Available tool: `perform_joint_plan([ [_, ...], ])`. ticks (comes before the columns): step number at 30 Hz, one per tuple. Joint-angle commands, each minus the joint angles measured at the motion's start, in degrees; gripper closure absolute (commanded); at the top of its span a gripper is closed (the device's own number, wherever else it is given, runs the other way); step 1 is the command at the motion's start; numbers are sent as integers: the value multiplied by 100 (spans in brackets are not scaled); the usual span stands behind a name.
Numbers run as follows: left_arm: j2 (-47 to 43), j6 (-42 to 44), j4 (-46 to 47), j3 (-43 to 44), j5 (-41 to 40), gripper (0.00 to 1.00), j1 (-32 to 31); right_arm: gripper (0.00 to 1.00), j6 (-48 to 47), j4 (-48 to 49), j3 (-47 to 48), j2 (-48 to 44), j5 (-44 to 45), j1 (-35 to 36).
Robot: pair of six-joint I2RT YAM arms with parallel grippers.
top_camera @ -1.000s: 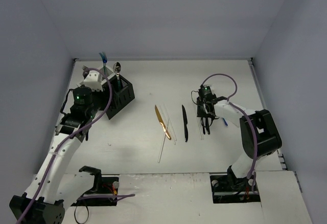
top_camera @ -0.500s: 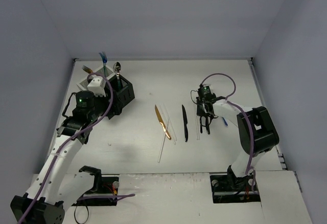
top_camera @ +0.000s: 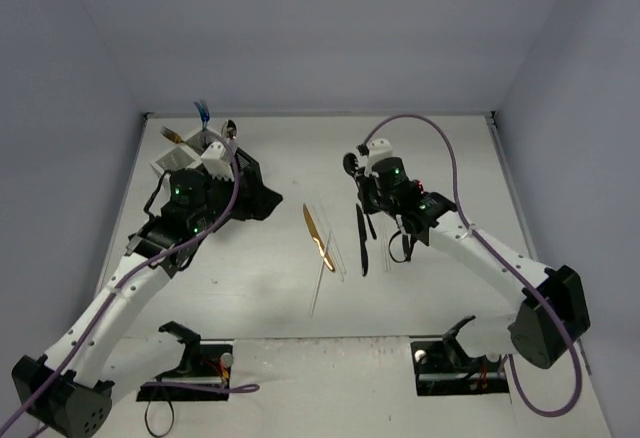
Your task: Sort the eating utensils into containers
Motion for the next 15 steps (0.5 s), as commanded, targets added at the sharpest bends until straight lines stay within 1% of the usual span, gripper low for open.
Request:
perform_joint_plan([
  [1, 313, -340, 1317, 441, -108, 29, -379, 100, -324, 175, 316, -645, -581, 290],
  [3, 548, -299, 1528, 614, -166, 29, -582, 100, -362, 177, 395, -815, -880, 421],
  [6, 763, -125, 1631, 811, -608, 29, -887, 100, -386, 177, 445, -934, -1354, 546],
  [10, 968, 31, 1699, 1054, -956, 29, -1203, 100, -415, 177, 442, -1008, -1455, 721],
  [15, 1403, 194, 1686, 1359, -1147, 29, -1538, 100, -422, 177, 427, -1016, -1427, 888],
])
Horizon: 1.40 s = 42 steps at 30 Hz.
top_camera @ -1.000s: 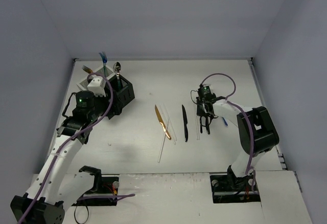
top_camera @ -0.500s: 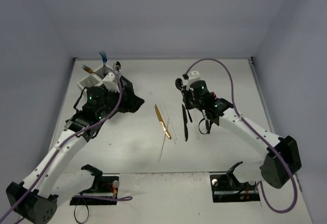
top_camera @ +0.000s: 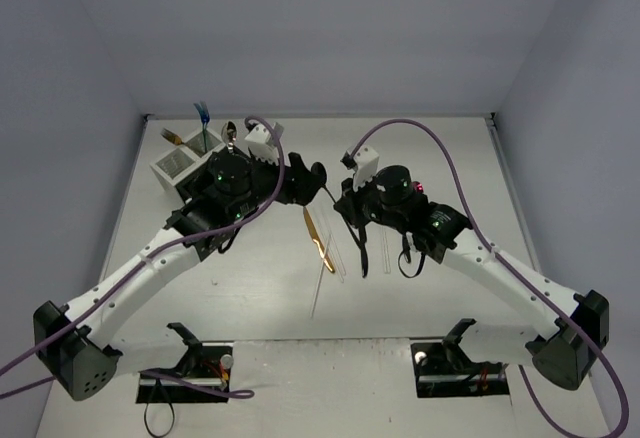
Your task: Sort the eating utensils into containers
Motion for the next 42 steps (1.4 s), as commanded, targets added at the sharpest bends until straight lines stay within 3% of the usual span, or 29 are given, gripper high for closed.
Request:
perform_joint_plan([
  [1, 300, 227, 566, 498, -304, 29, -215, 100, -80, 280, 204, -158, -150, 125],
  [6, 647, 298, 318, 704, -545, 30, -352, 100, -95, 280, 169, -217, -95, 146],
  [9, 715, 320, 280, 734, -649, 35, -428, 100, -115, 280, 129, -242, -4, 144],
  [17, 736, 499, 448, 677, -821, 81, -503, 100, -113, 487, 32, -202, 76, 151],
  [21, 784, 649, 554, 649, -853, 99, -495, 97, -106, 525, -10, -173, 106, 144],
  [24, 794, 730, 596, 664, -872, 100, -498, 93, -115, 561, -60, -145, 181, 144],
  [28, 783, 977, 337, 756, -1321, 100, -471, 58, -30, 561, -122, -122, 510, 150],
  [32, 710, 1441, -155, 989, -1795, 100, -225, 42, 92, 548, -227, -216, 1037, 82],
  [42, 921, 2810, -368, 2103, -2316, 100, 1411, 36, 359, 477, -744, -744, 1348, -608],
])
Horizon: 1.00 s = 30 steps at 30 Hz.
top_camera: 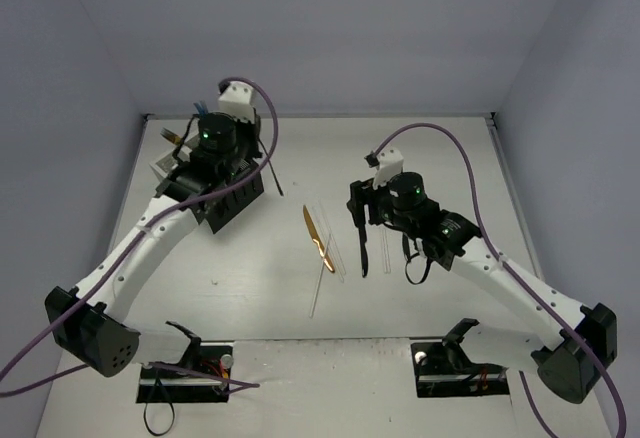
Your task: Sort the eating utensils into containers
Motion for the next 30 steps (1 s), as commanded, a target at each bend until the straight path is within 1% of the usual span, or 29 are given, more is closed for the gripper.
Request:
perform_joint_plan([
  [1, 102, 920, 393, 739, -375, 100, 609, 36, 210, 286, -187, -384, 233, -375],
  [5, 492, 1410, 930, 861, -405, 100, 929, 36, 260, 252, -375, -566, 131, -584],
  [8, 806, 1621, 1191, 896, -330, 100, 1192, 37, 319, 235, -477, -660, 183, -635],
  [10, 953, 1665, 1311, 905, -270, 100, 1400, 37, 337, 235, -521, -669, 183, -644],
  [13, 1260, 1742, 1532, 913, -197, 100, 1545, 37, 346, 226, -614, -674, 175, -652],
  [16, 1469, 1787, 1533, 846, -204, 100, 1589, 37, 364, 226, -669, -654, 230, -668],
  [18, 1526, 1695, 1544, 629, -228, 100, 1585, 37, 386, 226, -693, -647, 346, -675],
  [21, 1597, 1495, 1519, 401, -214, 96, 1587, 37, 429, 220, -694, -574, 701, -709],
  [23, 1604, 1381, 1425, 277, -197, 88, 1585, 37, 478, 209, -671, -489, 834, -763],
  [25, 1599, 1239, 1285, 239, -197, 76, 1582, 37, 469, 200, -627, -409, 897, -863],
  [26, 1595, 1192, 1183, 247, -195, 72, 1589, 37, 474, 199, -622, -371, 914, -881],
  [30, 1308, 964, 737, 191, -103, 56, 1587, 37, 586, 174, -449, -45, 854, -1364],
])
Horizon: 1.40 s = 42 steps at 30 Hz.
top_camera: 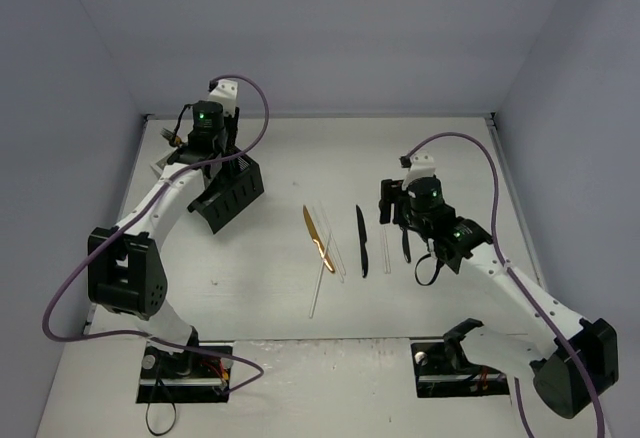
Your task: Sort the eating utensils into containers
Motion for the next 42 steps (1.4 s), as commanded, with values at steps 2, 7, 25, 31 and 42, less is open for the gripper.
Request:
perform_joint_plan([
  [2, -678, -583, -317, 99, 215, 46, -10, 37, 161, 220, 432, 488, 27, -673],
  [7, -1493, -1008, -1272, 83, 681, 32, -58, 41, 267, -80, 805, 1165, -329, -1612],
  [25, -4503, -1695, -1911, -2773, 1526, 30, -116, 59, -204, -87, 1628, 3474, -621, -2686],
  [31, -4596, -1713, -1923, -2854, 1614, 30, -116, 65, -379, -94, 1771, 3883, -839, -2696],
  [42, -4526, -1742, -1908, -2863, 1663, 30, -115, 67, -438, 0, 1746, 4352, -1011, -2705],
])
